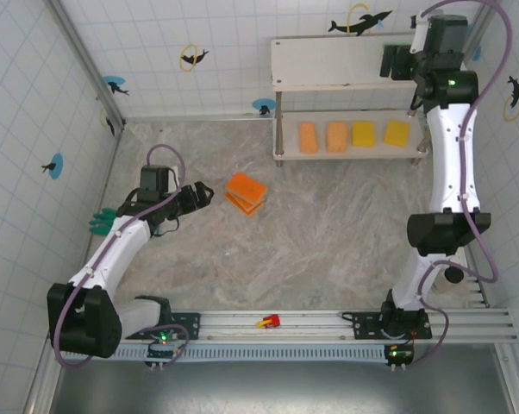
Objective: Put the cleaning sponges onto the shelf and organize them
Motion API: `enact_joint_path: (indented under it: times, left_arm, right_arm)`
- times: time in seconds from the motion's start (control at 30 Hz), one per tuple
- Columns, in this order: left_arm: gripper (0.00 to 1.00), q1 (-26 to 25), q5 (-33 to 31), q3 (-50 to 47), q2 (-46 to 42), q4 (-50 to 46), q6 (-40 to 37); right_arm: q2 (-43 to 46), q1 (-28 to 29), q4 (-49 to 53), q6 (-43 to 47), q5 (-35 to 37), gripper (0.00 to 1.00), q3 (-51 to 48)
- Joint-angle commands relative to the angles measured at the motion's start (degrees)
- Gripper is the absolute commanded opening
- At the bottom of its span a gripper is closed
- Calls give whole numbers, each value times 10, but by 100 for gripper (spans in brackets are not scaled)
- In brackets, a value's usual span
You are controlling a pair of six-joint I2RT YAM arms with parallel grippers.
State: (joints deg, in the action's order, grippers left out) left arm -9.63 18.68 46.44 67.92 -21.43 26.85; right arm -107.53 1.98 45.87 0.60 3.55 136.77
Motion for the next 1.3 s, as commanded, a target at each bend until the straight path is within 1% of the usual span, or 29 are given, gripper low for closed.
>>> enact_joint_path:
  times: [0.0,0.2,0.4,0.47,0.6,0.67,0.77,0.83,1.03,1.07,1.13,1.27]
  left_arm:
    - [97,4,10,-6,0,10,-7]
    - [97,4,14,-3,5,12,-6]
    - [97,4,17,-2,6,12,-5]
    - [97,4,19,-2,6,13,-3]
    - [97,4,48,-5,4,37,15]
    - [97,4,63,-9,1,55,29]
    - [97,4,69,-6,7,59,36]
    - [97,4,70,-3,11,59,38]
    - [97,4,84,-5,15,71,52]
    - [97,4,84,-6,15,72,54]
    - [97,4,83,-7,16,71,57]
    - [97,4,84,-13,27,77,67]
  right_arm:
    - [43,2,9,-4,-28,98,-4]
    - [114,18,3,8,-75,98,-73]
    - [150,43,31,12,-120,98,-113]
    - [162,66,34,32,-121,98,-138]
    - [194,126,17,91,-75,98,-220]
    - [210,155,-2,107,-61,98,-268]
    - [230,197,-33,127,-56,98,-336]
    - [242,222,-57,136,-71,98,-381]
    - [231,271,-83,158,-139,98,-471]
    - [226,275,-86,158,-141,98,-479]
    - [212,287,-98,155,-171,98,-495]
    - [173,315,-109,150,-186,98,-503]
